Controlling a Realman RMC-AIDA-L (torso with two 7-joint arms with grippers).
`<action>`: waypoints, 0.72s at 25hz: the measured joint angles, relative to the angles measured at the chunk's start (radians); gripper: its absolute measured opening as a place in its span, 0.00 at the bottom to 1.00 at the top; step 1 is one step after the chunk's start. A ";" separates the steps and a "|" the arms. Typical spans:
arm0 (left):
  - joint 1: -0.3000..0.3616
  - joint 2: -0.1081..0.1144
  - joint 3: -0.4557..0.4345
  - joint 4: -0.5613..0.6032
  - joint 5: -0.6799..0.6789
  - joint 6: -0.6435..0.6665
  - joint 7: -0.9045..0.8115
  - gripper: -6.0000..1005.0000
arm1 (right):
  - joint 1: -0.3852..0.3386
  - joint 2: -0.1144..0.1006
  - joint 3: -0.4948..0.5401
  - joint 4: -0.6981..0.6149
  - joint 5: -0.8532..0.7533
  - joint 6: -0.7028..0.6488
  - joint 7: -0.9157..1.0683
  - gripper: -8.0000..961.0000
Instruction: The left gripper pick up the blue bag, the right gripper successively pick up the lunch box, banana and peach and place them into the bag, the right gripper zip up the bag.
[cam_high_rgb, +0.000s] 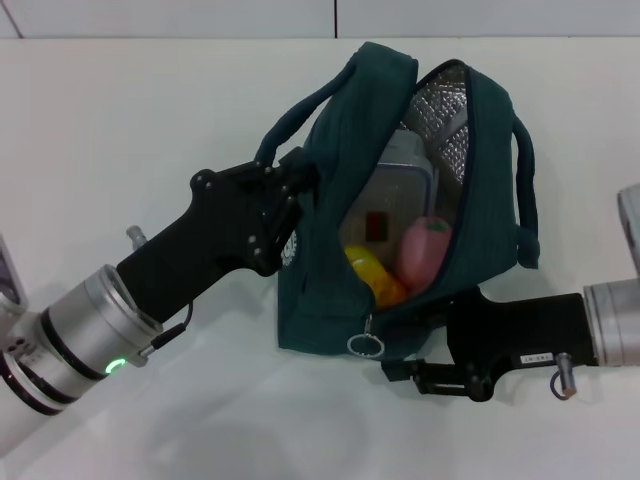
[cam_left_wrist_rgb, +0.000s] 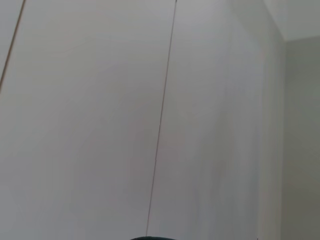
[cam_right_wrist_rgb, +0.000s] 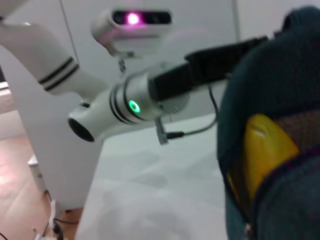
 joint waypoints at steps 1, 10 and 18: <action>-0.001 -0.001 0.000 0.000 0.001 0.000 0.002 0.13 | 0.001 0.002 -0.002 0.000 -0.008 0.012 0.007 0.17; -0.008 -0.004 0.001 0.003 0.004 -0.001 0.002 0.13 | 0.020 0.014 -0.051 -0.001 -0.014 0.027 0.016 0.54; -0.008 -0.004 0.005 0.010 0.005 -0.001 0.002 0.13 | 0.024 0.014 -0.066 -0.005 -0.002 0.008 0.019 0.54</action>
